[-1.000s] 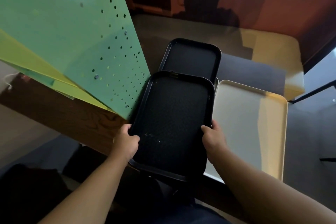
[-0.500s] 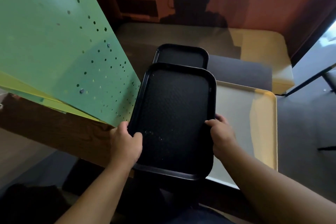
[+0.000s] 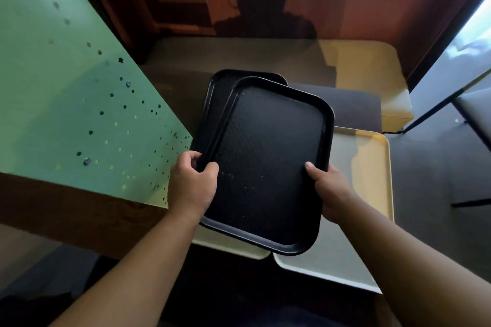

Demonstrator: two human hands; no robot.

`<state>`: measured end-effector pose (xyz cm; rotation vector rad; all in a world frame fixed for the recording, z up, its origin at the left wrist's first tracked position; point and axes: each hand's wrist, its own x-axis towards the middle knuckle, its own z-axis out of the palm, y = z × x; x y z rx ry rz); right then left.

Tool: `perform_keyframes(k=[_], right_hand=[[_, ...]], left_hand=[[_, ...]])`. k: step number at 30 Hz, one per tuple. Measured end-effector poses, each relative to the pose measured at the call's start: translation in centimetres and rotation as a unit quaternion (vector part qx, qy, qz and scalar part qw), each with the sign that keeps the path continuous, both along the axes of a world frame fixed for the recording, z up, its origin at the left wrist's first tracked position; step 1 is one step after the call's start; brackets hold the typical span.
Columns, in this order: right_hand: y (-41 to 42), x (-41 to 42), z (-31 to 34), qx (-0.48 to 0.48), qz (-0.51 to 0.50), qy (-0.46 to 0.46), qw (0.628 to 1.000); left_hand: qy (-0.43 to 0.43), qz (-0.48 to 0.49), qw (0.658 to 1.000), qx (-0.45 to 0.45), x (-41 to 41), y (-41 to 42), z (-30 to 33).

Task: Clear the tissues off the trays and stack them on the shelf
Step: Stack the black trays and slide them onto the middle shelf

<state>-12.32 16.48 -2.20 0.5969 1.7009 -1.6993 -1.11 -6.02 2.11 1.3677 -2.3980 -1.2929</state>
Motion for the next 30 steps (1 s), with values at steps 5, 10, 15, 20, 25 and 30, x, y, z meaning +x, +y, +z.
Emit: perform_keyframes(k=[5,10,15,20,25,30], right_hand=[[1.0,-2.7,0.7,0.003,-0.045,0.006,0.999],[2.6,-5.1,0.7,0.011,-0.071,0.005,0.997],[4.4,-5.6,0.9,0.024,-0.08,-0.008,0.997],[5.1,-5.3,0.3,0.023,-0.095,-0.029,0.995],[4.7,-5.1,0.3,0.015,-0.103,-0.037,0.994],[3.7,-5.0,1.2,0.018,-0.103,-0.031,0.994]], left_hand=[[0.011,0.028,0.995,0.098,-3.6,-1.9,-1.6],[-0.236,-0.022,0.971,0.02,-5.0,-4.2,-6.5],[-0.295,0.019,0.955,0.007,-6.0,-2.6,-9.3],[-0.219,0.135,0.965,0.047,-5.9,-3.3,-10.5],[-0.062,0.228,0.961,0.144,-5.5,-4.3,-10.4],[0.102,0.302,0.884,0.342,-4.8,-4.9,-8.8]])
